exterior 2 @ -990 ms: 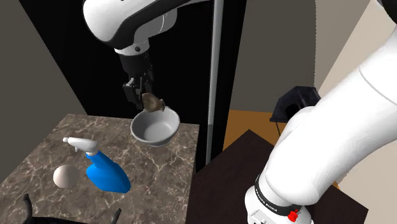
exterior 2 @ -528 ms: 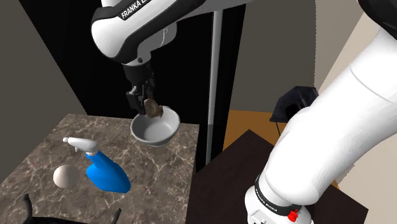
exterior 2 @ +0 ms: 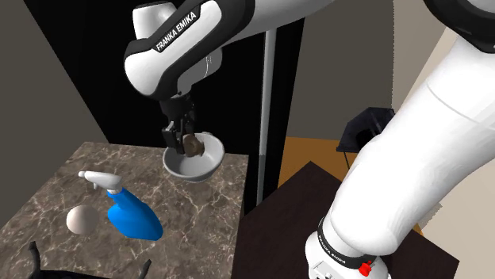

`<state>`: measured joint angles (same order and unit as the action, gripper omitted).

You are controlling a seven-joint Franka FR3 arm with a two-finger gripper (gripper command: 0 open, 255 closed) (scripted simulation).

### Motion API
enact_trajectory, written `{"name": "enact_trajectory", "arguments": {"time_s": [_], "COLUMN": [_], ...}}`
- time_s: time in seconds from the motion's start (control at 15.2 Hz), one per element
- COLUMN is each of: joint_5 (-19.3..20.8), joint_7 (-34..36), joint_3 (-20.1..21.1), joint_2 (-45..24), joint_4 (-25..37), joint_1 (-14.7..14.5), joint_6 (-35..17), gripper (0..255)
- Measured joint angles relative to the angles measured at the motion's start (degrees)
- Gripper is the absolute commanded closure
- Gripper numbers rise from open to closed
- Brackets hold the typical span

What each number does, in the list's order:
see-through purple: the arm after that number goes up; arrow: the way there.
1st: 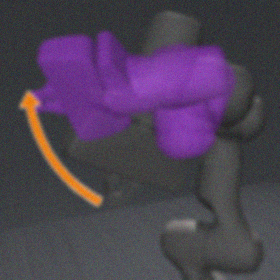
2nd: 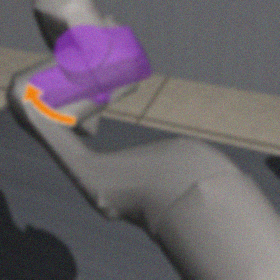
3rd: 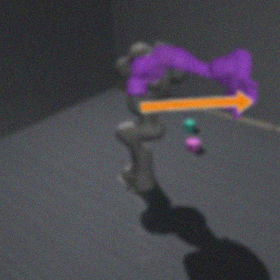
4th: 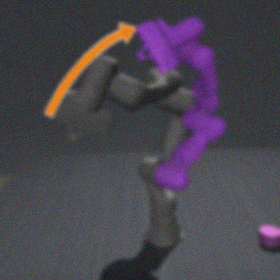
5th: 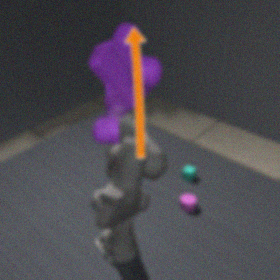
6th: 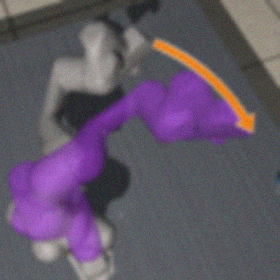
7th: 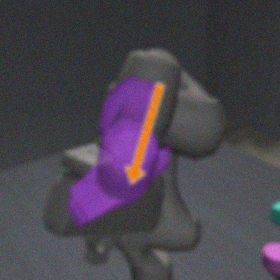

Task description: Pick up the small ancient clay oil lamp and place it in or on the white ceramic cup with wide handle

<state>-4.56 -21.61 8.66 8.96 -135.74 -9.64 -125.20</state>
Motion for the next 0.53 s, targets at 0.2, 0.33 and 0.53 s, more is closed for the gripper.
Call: {"name": "enact_trajectory", "arguments": {"time_s": [0.2,0.33,0.53], "joint_5": [0.0,0.0,0.0], "joint_7": [0.01,0.02,0.02], "joint_3": [0.03,0.03,0.04], "joint_2": [-0.26,-0.28,-0.29], "joint_4": [-0.27,-0.31,-0.31], "joint_1": [-0.01,-0.02,-0.02], "joint_6": [-0.55,-0.62,-0.64], "gripper": [255,255,0]}}
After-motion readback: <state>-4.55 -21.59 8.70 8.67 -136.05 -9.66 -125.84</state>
